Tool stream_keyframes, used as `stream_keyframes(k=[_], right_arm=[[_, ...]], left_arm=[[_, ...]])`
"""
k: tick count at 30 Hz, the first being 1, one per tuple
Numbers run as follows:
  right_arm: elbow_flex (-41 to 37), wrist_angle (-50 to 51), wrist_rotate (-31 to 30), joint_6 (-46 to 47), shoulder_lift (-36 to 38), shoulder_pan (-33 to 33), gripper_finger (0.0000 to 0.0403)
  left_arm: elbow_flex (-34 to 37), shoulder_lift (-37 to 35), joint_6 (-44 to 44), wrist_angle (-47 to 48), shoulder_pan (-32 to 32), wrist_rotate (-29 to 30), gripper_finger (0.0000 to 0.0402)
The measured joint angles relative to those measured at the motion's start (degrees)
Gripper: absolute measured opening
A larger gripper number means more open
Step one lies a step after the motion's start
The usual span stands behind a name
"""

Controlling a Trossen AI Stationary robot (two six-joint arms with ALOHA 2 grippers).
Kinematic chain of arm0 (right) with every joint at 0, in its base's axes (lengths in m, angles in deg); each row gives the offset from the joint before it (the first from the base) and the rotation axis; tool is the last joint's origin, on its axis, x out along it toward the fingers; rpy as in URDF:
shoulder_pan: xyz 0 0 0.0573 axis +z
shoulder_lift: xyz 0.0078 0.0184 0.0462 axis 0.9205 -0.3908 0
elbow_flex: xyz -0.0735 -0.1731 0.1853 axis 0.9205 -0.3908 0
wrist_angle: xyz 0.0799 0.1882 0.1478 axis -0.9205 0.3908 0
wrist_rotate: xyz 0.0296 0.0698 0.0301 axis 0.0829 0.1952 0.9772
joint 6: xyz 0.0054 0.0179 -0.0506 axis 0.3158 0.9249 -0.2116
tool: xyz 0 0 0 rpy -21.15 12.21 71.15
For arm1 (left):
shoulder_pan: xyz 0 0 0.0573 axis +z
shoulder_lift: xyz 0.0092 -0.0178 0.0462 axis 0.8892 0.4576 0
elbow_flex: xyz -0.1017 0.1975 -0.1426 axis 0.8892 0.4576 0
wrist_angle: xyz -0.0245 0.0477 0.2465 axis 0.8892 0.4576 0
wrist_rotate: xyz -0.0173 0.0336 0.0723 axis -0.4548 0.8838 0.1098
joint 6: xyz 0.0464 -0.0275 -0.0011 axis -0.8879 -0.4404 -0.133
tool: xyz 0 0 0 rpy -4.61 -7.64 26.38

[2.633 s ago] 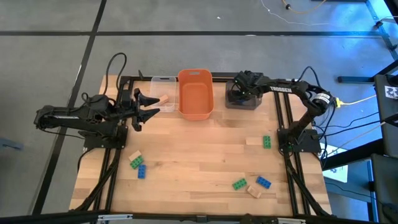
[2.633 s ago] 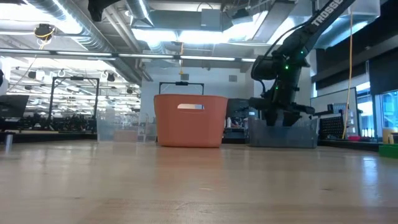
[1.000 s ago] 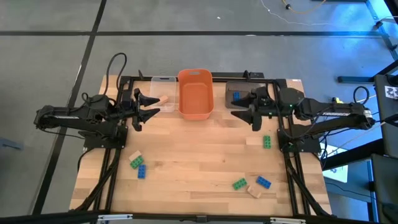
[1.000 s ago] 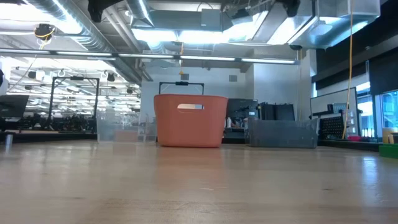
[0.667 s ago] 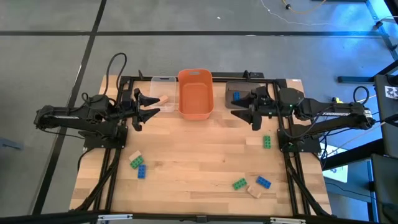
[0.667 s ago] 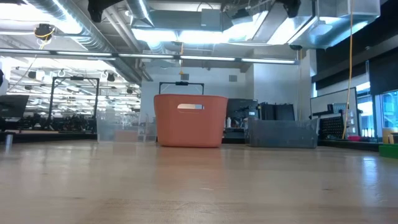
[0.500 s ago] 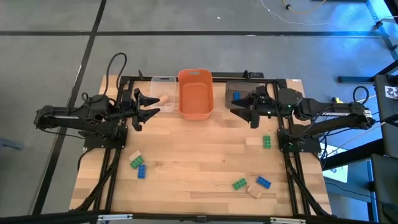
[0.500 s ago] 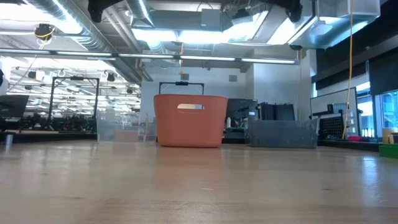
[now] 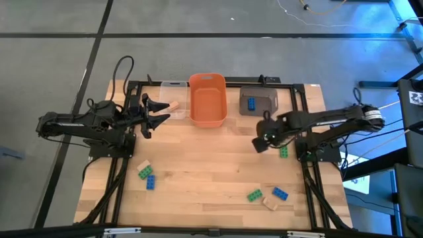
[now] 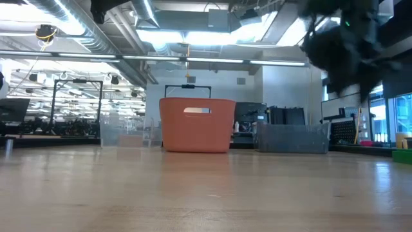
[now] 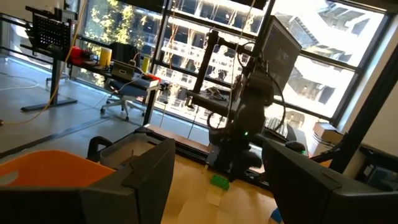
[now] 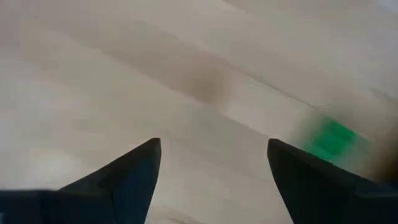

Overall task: Sort & place blocks by color
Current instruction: Put the top right green game piece into the orange bin

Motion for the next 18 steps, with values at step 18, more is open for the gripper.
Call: stream_keyframes(k=[18], right_arm=[[-12.20,3.59,-0.71,20.19,-2.53,1.94,0.0294]], left_arm=[[0.00,-0.01,-0.02,-0.02,0.02,1.31,0.0234]])
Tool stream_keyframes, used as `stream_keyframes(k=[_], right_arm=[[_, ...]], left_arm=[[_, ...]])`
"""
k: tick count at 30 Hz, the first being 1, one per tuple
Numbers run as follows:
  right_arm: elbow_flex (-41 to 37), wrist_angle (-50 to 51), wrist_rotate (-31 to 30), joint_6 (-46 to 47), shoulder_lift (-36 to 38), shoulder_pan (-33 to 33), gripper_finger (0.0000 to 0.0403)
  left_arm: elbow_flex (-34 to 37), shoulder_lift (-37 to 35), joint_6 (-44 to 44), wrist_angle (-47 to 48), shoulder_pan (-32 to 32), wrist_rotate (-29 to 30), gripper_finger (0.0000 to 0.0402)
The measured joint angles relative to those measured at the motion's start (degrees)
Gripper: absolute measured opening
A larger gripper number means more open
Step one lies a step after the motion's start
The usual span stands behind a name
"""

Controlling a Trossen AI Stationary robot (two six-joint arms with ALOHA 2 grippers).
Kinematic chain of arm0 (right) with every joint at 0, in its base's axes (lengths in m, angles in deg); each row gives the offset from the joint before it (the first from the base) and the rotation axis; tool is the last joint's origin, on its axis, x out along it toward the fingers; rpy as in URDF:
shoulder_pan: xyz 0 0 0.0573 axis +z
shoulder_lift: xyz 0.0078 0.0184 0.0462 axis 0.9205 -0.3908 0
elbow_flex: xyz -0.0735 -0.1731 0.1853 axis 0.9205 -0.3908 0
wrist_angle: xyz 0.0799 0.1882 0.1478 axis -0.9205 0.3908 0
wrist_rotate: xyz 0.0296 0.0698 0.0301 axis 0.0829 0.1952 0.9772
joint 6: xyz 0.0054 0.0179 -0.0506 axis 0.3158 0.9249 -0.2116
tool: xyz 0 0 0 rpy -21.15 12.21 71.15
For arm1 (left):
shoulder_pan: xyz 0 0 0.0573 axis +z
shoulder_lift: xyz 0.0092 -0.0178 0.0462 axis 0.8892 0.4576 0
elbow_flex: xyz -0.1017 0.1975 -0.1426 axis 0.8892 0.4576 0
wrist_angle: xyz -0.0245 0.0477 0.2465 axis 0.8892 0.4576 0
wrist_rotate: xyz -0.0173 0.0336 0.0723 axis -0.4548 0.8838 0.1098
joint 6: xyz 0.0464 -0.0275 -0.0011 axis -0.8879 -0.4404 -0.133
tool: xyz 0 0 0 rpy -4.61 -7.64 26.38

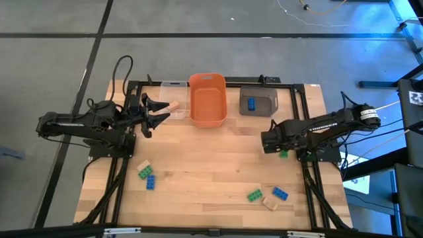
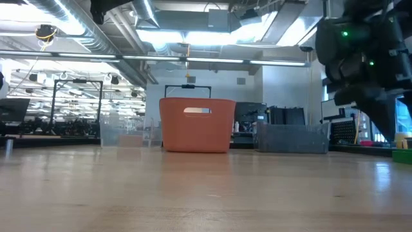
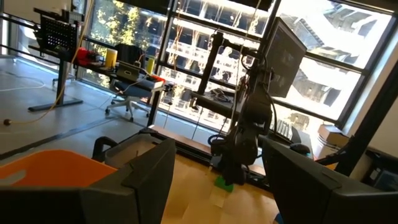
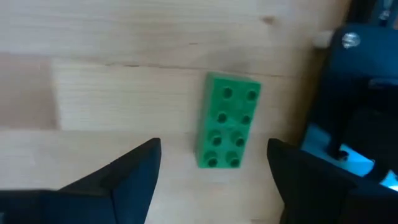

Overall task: Sort & place blocks by color
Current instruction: Put the top right green game piece into the orange bin

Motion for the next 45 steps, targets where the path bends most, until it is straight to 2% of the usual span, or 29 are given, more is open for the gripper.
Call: stream_keyframes(k=[13,22,27,36,40,45], right_arm=[[-6.37,-6.76,-1.49,11.34,-0.02,0.81,0.0294],[-9.31,-14.66,-2.69,12.68,0.09,0.85,0.0290],[-9.28,-18.53,-3.39,11.27,0.04,0.83,0.0254],[-9.17,-20.80,-4.29,9.44,0.02,1.25,0.0140],[-7.92,-23.80,-8.82,9.02,-0.01,3.34,0.0140],[-3.80,-26.84,-17.07,1.19,3.23,6.68,0.0140]], left_arm=[[0.00,0.01,-0.01,-0.02,-0.02,0.07,0.0234],[0.00,0.00,-0.04,-0.04,-0.02,0.17,0.0234],[0.00,0.01,-0.05,-0.04,0.00,0.20,0.0234],[0.00,0.00,-0.04,-0.08,-0.01,0.30,0.0234],[0.00,0.00,-0.04,-0.35,0.00,1.42,0.0234],[0.00,0.02,-0.04,-0.31,0.00,2.84,0.0234]])
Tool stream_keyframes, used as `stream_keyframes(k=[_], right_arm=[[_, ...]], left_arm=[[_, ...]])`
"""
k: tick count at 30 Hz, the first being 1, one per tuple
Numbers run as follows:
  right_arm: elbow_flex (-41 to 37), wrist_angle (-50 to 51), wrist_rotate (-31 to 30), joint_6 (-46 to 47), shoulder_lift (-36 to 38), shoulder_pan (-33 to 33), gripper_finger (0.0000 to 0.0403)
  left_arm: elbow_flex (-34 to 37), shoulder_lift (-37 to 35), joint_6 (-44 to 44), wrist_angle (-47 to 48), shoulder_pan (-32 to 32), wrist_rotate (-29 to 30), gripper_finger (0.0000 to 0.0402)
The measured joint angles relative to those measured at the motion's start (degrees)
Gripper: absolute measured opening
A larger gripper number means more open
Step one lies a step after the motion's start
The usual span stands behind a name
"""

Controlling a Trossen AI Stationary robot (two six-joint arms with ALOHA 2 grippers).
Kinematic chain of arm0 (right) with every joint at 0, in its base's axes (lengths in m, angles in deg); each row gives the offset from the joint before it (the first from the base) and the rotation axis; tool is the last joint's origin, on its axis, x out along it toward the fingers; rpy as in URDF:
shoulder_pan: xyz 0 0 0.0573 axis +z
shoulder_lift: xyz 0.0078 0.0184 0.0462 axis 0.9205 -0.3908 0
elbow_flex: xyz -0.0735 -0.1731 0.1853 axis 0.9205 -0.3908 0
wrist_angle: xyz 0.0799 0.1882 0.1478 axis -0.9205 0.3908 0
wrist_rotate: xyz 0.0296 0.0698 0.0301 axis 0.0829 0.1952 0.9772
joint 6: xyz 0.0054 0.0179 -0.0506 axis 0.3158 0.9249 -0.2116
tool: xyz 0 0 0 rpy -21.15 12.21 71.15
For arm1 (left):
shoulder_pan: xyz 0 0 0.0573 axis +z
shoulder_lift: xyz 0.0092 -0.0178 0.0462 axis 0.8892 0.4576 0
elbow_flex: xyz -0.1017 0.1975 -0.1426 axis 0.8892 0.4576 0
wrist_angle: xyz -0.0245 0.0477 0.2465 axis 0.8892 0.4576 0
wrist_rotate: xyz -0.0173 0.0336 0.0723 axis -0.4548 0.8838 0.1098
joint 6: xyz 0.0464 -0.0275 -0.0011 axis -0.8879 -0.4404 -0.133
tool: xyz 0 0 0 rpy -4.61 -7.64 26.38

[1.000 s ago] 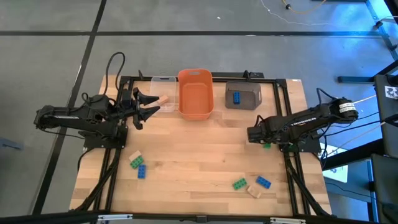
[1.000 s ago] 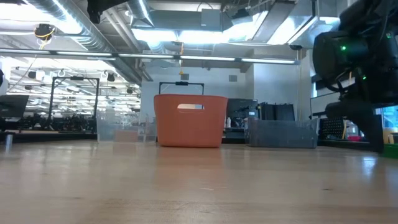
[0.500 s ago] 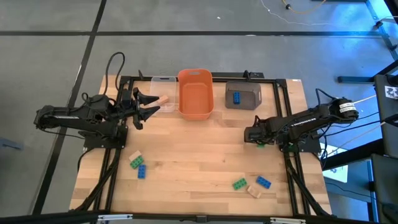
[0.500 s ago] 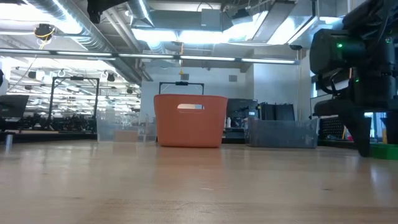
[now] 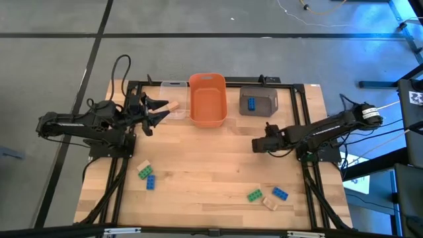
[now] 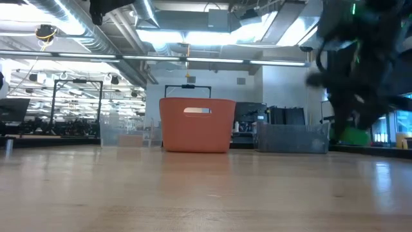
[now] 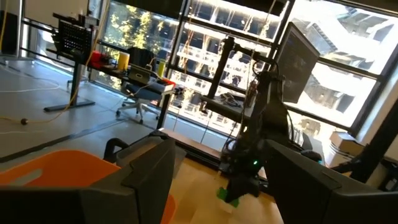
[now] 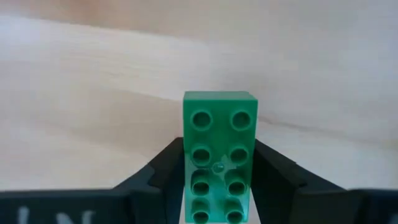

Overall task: Sort & place blocks by color
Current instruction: Put the top right green game piece into the orange bin

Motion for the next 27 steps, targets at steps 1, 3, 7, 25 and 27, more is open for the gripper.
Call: stream_keyframes(k=[1,3,7,25,27], right_arm=[[0.91,-1.91,-2.54,-2.21,1.35,0.69,0.0140],[2.36,-7.21,-7.80,-7.83,3.88,1.93,0.0140],[3.39,-22.02,-13.83,-24.32,8.59,2.57,0.0140],[3.42,-57.28,0.39,-55.92,11.70,-2.08,0.0140],[3.42,-57.60,1.62,-55.89,11.70,-2.10,0.0140]], left_arm=[[0.00,-0.02,0.00,0.00,0.00,-0.38,0.0234],[0.00,-0.02,0.01,-0.01,-0.02,-1.76,0.0234],[0.00,0.00,0.02,0.04,0.00,-3.44,0.0234],[0.00,-0.01,0.57,0.27,0.00,-6.97,0.0234],[0.00,0.00,0.61,0.30,0.00,-6.39,0.0234]])
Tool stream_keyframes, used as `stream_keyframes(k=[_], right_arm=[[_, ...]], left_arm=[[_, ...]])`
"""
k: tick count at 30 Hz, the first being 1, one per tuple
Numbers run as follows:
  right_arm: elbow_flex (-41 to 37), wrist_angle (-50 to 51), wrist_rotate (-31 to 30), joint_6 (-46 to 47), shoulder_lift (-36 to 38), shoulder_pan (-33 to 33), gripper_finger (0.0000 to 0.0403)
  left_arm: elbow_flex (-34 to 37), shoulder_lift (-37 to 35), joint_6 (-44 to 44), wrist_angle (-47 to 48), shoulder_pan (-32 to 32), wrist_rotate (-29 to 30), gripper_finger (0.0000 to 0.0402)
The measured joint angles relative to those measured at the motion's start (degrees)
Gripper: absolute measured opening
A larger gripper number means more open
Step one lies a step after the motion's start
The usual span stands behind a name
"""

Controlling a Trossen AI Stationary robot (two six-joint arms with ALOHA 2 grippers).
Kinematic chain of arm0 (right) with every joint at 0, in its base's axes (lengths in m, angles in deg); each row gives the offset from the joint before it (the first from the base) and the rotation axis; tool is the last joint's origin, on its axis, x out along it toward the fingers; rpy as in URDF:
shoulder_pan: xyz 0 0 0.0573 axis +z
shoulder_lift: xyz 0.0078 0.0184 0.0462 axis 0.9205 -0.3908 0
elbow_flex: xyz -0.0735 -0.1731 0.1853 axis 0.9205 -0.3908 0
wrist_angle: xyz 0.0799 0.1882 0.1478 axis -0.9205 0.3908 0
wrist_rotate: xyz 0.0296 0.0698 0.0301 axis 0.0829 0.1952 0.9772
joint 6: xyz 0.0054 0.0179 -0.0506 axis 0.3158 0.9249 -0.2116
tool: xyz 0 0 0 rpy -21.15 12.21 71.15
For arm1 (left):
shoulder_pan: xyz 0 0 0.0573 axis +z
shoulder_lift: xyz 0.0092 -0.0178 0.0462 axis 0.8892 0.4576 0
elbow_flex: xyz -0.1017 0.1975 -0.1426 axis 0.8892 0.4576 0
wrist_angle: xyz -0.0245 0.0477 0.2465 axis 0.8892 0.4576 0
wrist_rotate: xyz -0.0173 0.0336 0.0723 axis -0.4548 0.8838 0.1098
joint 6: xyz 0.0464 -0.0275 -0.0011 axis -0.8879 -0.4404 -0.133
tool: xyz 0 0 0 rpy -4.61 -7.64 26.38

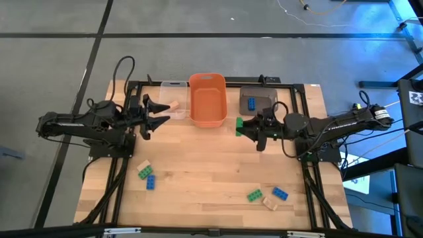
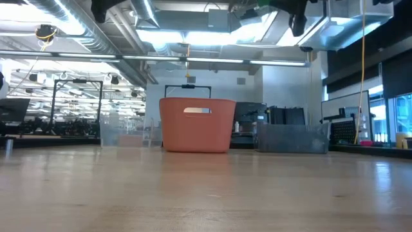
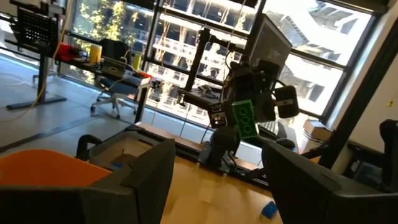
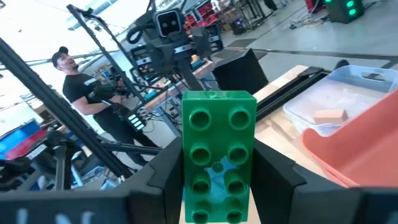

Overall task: Sort & place blocks by color
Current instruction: Put the top right green game piece into the orange bin

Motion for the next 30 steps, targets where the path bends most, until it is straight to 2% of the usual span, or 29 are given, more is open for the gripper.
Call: stream_keyframes(k=[22,26,30], right_arm=[[0.00,0.93,1.05,1.66,-0.76,0.01,0.0140],[1.05,3.32,1.02,2.91,-4.40,-0.46,0.0140],[6.37,7.25,2.60,2.05,-11.46,-2.43,0.0140]], left_arm=[[0.00,0.00,0.00,-0.04,0.00,0.26,0.0234],[0.00,0.00,0.11,-0.29,0.00,0.28,0.0234],[0.00,0.00,1.44,-0.30,0.00,0.30,0.0234]])
